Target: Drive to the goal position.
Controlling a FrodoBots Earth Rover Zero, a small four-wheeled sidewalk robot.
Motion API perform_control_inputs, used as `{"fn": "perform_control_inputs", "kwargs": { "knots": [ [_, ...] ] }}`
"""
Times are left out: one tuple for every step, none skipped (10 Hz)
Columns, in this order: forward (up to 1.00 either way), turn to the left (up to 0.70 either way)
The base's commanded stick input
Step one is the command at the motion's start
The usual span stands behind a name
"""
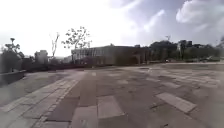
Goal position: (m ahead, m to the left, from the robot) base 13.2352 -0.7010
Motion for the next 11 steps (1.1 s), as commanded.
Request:
{"fn": "perform_control_inputs", "kwargs": {
  "knots": [
    [0.85,-0.34],
    [0.85,-0.34],
    [0.85,-0.34],
    [0.85,-0.34],
    [0.85,-0.34],
    [0.85,-0.33],
    [0.85,-0.16],
    [0.85,0.0],
    [0.85,0.0],
    [0.85,0.0],
    [0.85,0.0]
  ]
}}
